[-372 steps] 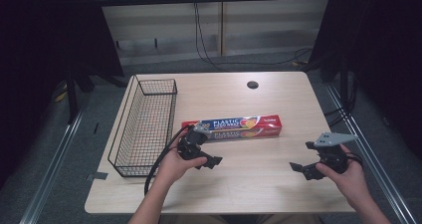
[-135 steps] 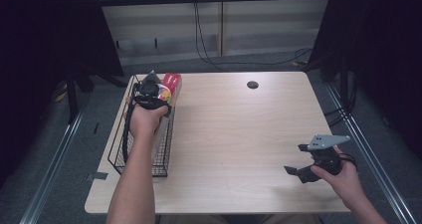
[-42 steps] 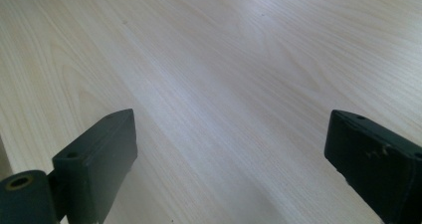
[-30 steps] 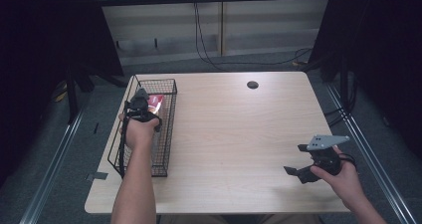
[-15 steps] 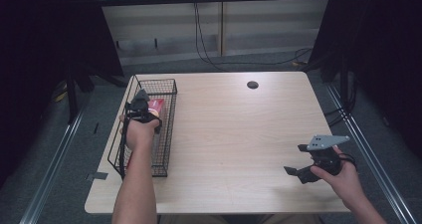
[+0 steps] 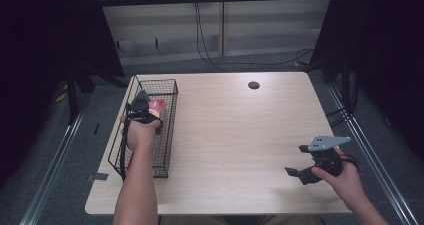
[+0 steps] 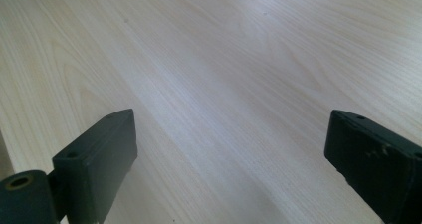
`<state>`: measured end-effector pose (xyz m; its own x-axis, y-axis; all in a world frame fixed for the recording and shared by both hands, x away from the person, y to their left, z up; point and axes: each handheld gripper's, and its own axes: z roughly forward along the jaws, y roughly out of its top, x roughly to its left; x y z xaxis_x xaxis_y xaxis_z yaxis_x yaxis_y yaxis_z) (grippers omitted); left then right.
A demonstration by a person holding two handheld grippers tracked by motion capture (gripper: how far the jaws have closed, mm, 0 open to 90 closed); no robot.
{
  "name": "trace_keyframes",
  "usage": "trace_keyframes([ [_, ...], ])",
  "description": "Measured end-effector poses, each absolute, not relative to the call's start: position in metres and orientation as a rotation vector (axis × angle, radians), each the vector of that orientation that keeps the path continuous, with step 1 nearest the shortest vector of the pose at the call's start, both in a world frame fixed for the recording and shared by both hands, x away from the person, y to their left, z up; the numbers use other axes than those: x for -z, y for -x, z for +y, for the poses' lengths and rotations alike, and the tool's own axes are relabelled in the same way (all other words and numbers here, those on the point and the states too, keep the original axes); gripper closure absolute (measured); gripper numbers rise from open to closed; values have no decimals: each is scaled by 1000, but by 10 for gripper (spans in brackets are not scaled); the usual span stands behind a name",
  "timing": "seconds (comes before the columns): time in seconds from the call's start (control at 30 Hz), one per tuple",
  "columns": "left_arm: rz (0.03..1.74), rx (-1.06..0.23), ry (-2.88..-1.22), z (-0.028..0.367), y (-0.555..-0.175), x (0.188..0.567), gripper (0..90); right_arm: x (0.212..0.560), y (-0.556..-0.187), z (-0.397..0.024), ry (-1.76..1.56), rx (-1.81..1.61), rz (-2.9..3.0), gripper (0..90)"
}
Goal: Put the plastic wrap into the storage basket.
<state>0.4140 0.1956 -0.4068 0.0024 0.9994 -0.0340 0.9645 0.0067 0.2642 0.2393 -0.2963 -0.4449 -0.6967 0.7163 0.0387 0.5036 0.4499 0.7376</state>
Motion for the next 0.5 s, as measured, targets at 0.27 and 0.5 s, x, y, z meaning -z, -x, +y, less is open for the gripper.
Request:
trace_keyframes([
  [0.27, 2018, -255, -2073, 196, -415, 399, 312, 445, -239, -296, -1052, -1095, 2424, 60],
  [0.5, 1992, -244, -2050, 194, -415, 392, 192, 444, -239, -296, -1048, -1097, 2423, 60],
])
